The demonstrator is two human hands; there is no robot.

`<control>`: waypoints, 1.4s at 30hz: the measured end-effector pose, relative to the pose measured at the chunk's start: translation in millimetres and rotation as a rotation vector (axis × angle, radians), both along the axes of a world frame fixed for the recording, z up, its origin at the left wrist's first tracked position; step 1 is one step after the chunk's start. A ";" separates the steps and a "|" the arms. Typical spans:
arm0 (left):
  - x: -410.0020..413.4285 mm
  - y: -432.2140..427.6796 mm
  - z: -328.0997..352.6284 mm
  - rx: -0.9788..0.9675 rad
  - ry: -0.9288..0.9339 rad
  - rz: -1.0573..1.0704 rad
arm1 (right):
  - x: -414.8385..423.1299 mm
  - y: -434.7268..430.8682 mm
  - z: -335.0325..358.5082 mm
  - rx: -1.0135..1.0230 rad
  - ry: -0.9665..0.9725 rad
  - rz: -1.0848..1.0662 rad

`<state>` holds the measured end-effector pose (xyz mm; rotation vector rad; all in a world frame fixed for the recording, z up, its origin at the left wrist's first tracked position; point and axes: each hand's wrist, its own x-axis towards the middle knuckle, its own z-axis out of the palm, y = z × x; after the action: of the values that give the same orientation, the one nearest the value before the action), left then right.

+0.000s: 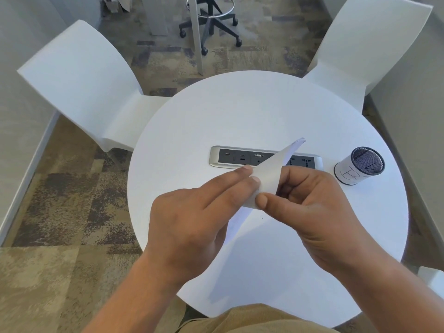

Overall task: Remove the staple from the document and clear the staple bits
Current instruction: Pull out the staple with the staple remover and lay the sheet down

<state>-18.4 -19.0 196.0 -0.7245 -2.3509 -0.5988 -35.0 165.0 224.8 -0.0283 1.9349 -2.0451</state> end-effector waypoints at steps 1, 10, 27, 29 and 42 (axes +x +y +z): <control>-0.8 0.2 0.2 0.006 0.000 0.005 | -0.1 0.5 -0.8 -0.003 0.000 0.002; -4.7 -0.8 -2.4 0.005 0.056 0.002 | -1.7 -0.3 -4.2 -0.019 -0.010 0.011; -4.2 -10.8 -29.5 0.211 -0.243 0.178 | -10.5 -3.5 -6.4 -0.130 -0.142 -0.071; -3.0 -22.7 -48.4 0.216 -0.469 0.213 | -11.9 -2.1 -5.7 -0.196 -0.226 -0.072; 2.1 -67.4 -106.6 0.899 -1.044 0.334 | -15.6 20.9 -113.4 0.481 -0.275 -0.346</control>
<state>-16.4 -86.4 89.4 0.5208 -2.4818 -2.0169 -50.6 185.9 111.4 0.7021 2.3047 -1.5946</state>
